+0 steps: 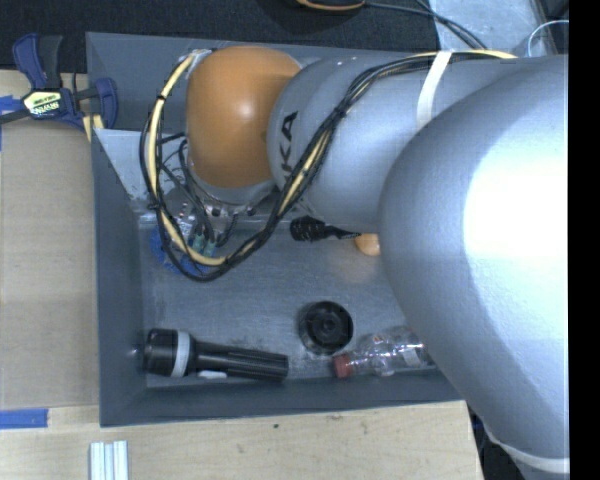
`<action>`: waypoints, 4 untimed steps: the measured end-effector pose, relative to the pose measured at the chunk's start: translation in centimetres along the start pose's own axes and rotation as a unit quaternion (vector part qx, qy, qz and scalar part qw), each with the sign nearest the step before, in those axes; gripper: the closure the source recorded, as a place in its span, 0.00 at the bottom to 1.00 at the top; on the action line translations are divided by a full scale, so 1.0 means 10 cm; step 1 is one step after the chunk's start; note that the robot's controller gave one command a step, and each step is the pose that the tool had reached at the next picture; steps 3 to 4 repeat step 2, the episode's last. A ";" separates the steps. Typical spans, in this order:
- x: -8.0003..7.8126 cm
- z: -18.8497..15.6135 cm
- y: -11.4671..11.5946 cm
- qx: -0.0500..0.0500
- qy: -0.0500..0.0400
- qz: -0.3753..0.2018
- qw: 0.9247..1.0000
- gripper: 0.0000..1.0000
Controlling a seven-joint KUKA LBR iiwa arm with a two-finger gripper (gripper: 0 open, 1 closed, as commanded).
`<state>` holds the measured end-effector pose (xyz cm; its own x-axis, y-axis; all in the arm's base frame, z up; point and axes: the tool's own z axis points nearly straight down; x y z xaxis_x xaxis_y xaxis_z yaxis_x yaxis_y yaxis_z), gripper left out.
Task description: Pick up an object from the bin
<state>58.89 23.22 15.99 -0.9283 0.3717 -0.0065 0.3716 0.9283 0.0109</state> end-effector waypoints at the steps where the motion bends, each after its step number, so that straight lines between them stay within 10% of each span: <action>1: 0.00 -0.07 0.00 0.000 0.000 0.000 1.000 1.00; 4: 0.00 -0.14 0.00 0.000 0.000 0.000 1.000 1.00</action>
Offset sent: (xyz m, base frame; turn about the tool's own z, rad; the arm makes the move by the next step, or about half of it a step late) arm 0.0000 0.0000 0.0317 0.0000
